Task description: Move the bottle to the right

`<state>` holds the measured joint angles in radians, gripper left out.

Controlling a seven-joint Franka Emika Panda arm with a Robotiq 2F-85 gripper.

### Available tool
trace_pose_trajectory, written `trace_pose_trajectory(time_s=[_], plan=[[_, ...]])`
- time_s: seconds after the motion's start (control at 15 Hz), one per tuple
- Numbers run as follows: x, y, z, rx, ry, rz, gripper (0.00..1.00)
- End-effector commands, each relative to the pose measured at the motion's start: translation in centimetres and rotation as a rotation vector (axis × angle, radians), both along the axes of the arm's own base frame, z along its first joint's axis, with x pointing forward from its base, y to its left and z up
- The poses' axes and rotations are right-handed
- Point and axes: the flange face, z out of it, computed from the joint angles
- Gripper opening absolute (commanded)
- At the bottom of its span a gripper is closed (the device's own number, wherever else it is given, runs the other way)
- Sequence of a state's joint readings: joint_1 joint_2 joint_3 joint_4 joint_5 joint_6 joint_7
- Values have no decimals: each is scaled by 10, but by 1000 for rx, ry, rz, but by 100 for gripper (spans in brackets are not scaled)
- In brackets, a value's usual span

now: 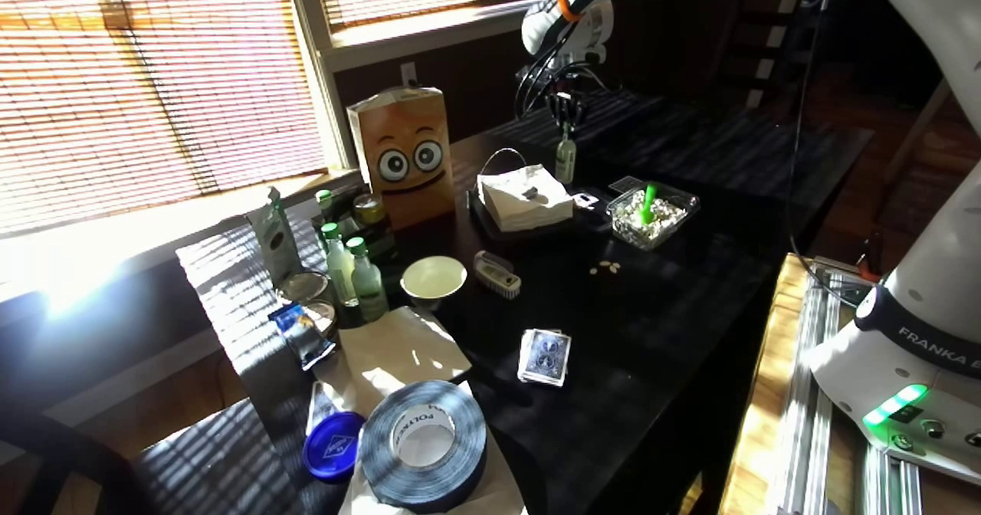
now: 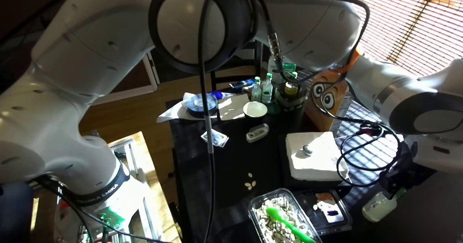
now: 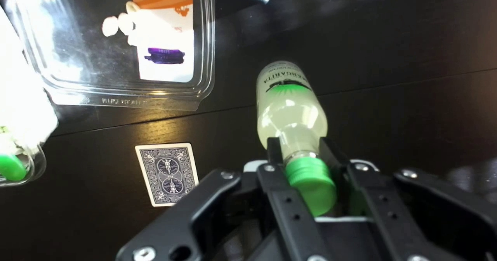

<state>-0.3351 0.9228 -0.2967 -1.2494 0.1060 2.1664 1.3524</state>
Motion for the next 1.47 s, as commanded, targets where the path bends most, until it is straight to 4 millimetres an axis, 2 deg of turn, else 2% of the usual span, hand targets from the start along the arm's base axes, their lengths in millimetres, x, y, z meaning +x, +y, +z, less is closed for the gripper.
trace_pose_trajectory(time_s=[0.0, 0.07, 0.13, 0.27, 0.53, 0.6, 0.73, 0.87, 1.33, 1.4], plan=[[11, -7, 8, 48, 0, -16, 11], [12, -8, 9, 52, 10, -17, 54], [12, -8, 12, 53, 22, -11, 56], [12, -6, 24, 55, 51, -8, 68], [7, 6, 74, -6, 33, 23, 96], [8, 9, 85, -18, 12, 50, 100], [9, 26, 103, -2, -1, 204, 100], [7, 46, 108, 35, 2, 314, 100], [-32, 105, 99, 141, 40, 693, 100], [-8, 87, 95, 121, 46, 600, 100]])
